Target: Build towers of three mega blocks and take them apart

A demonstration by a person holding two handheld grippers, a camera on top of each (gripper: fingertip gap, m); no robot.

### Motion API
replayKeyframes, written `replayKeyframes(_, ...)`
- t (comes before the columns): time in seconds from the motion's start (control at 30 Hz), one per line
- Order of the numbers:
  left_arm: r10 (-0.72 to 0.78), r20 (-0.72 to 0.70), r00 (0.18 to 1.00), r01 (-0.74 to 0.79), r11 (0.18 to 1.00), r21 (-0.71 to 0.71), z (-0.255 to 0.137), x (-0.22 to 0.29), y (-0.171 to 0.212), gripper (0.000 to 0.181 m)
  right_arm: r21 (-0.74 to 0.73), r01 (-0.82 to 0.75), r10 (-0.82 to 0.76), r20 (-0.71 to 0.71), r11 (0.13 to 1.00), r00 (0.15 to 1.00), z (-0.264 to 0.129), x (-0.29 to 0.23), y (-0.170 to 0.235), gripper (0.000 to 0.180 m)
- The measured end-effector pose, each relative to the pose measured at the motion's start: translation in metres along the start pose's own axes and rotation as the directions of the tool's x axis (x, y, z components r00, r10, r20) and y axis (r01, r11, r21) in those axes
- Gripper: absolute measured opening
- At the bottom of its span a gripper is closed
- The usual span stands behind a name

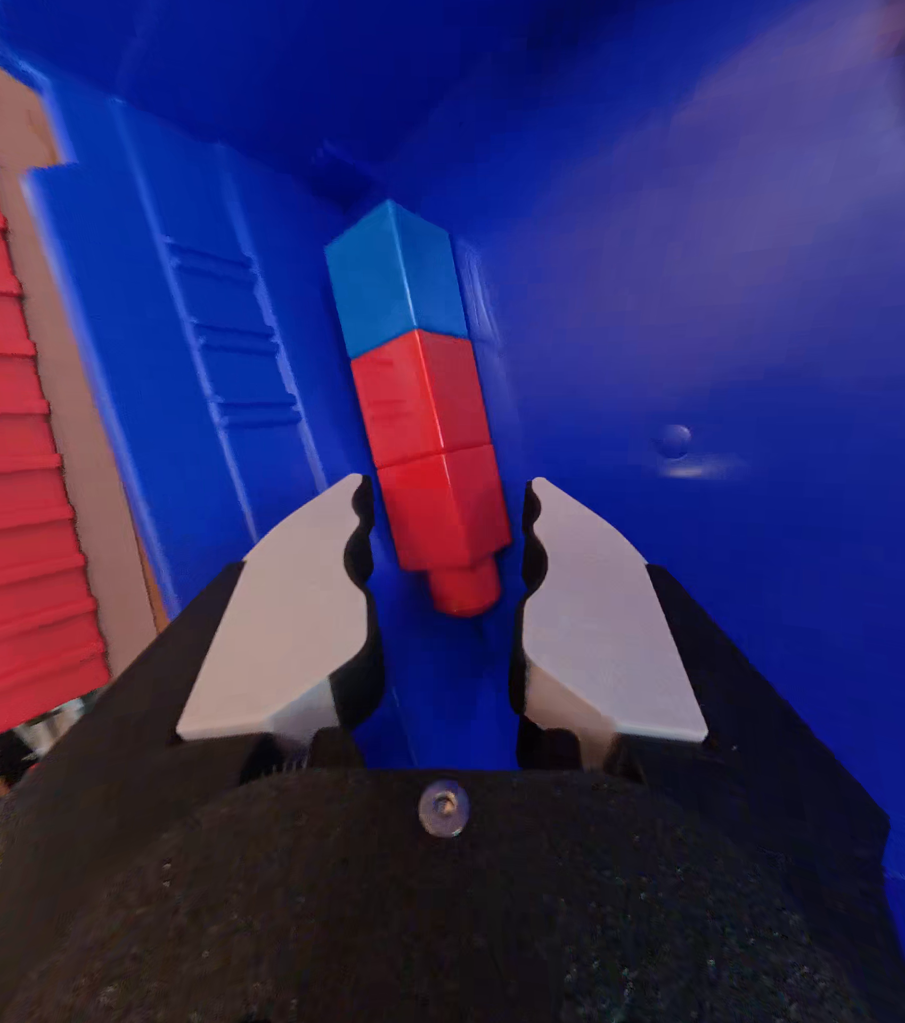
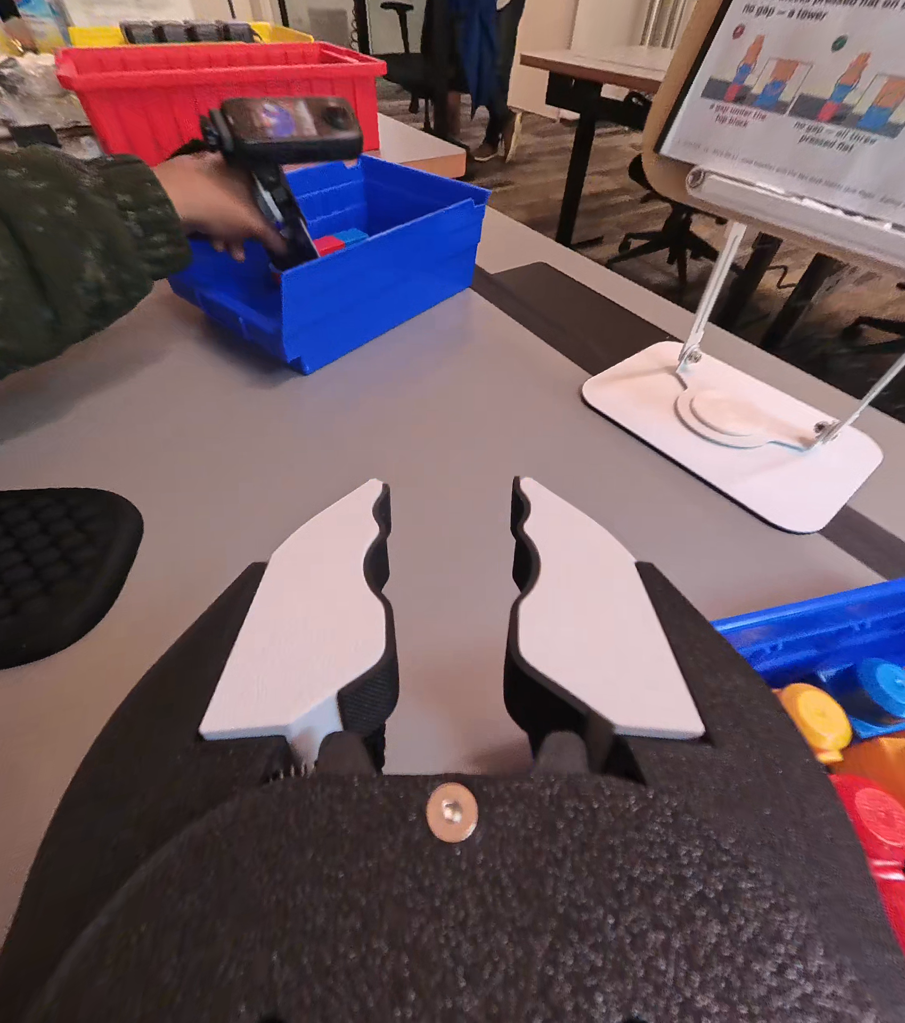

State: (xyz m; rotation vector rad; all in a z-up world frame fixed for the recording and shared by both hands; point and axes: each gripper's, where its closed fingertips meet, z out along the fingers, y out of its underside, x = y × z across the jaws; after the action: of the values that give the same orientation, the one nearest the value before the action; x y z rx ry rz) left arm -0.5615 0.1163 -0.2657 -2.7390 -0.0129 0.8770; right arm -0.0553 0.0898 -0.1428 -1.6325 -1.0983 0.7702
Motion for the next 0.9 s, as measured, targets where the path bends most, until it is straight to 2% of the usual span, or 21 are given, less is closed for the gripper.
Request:
replayKeyframes(0.1,0.079,0.054,0.995,-0.074,0.993,-0.095,0.009,-0.004,0.004,0.045,-0.004,-0.025,0.025,0.009,1.000,1.000,0.000,0.002,0.005,0.042)
replayKeyframes(0.2,0.123,0.047,0.991,-0.114,0.981,-0.159,0.010,-0.005,0.005,0.044,-0.006,-0.037,0.038,0.017,0.999,0.999,-0.001,0.001,0.009,0.042)
replayKeyframes(0.33,0.195,0.023,0.981,-0.189,0.970,-0.151,0.008,-0.005,0.002,0.038,-0.011,-0.039,0.039,0.025,0.999,0.999,-0.001,0.001,0.011,0.041)
replayKeyframes(0.4,0.219,-0.010,0.976,-0.219,0.971,-0.100,0.000,0.000,-0.003,0.024,-0.011,-0.040,0.041,0.031,0.999,0.999,0.000,0.000,0.012,0.041)
replayKeyframes(0.47,0.235,-0.076,0.969,-0.236,0.972,-0.010,-0.013,0.010,-0.011,0.000,-0.016,-0.039,0.039,0.034,0.999,0.999,0.000,0.000,0.013,0.041)
replayKeyframes(0.53,0.243,-0.282,0.928,-0.219,0.969,0.116,-0.034,0.043,-0.018,0.000,-0.019,-0.041,0.042,0.040,0.999,0.998,0.000,-0.001,0.013,0.041)
replayKeyframes(0.57,0.230,-0.333,0.915,-0.187,0.970,0.156,-0.044,0.050,-0.022,0.000,-0.020,-0.041,0.042,0.042,0.999,0.998,0.000,-0.002,0.013,0.041)
replayKeyframes(0.63,0.208,-0.285,0.936,-0.152,0.967,0.206,-0.052,0.039,-0.030,0.000,-0.021,-0.040,0.041,0.045,0.999,0.998,0.001,-0.003,0.013,0.041)
replayKeyframes(0.67,0.203,-0.249,0.947,-0.146,0.962,0.231,-0.053,0.032,-0.034,0.003,-0.022,-0.040,0.041,0.047,0.999,0.998,0.001,-0.003,0.013,0.041)
replayKeyframes(0.73,0.207,-0.187,0.960,-0.167,0.964,0.209,-0.046,0.021,-0.033,0.027,-0.026,-0.042,0.043,0.055,0.999,0.998,0.002,-0.005,0.014,0.041)
replayKeyframes(0.83,0.243,-0.154,0.958,-0.236,0.970,0.064,-0.020,0.012,-0.020,0.056,-0.038,-0.036,0.039,0.065,0.999,0.997,0.005,-0.007,0.017,0.041)
replayKeyframes(0.9,0.253,-0.160,0.954,-0.260,0.965,-0.023,-0.003,0.009,-0.013,0.064,-0.048,-0.035,0.038,0.073,0.998,0.997,0.006,-0.009,0.019,0.041)
